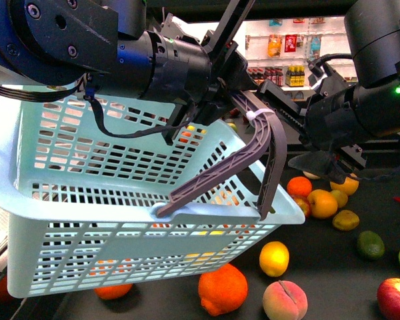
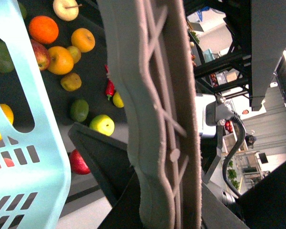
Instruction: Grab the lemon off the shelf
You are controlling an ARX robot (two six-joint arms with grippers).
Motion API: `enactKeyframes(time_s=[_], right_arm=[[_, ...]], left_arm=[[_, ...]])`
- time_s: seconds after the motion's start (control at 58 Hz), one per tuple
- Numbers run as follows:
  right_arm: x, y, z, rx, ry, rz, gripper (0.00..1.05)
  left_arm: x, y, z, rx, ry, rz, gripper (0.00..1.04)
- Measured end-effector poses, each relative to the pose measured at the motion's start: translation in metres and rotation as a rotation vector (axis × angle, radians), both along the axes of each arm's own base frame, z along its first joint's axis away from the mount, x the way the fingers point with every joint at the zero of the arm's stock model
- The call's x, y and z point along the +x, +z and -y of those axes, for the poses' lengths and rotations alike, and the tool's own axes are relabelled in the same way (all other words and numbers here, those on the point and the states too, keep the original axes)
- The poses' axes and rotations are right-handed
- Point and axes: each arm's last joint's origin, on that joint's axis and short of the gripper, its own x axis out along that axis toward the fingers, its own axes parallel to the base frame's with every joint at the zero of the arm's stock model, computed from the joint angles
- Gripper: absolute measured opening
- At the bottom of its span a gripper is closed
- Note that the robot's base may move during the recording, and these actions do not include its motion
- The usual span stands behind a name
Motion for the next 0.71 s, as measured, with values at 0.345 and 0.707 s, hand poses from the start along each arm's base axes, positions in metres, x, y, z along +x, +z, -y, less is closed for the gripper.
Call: enactKeyframes(time_s=[0.345,0.707], right_arm=[[-0.006,-0.034,0.133,-0.084,-0.308,-0.050,0.97],[-0.012,-0.172,0.108,-0.184,-0.178,-0.353,0.97]], left_arm=[[-0.004,0.000,0.006,-0.008,-0.032,-0.009,0.09],[-0.003,0.000,0.006,-0.007,-0.029,-0.008,0.09]])
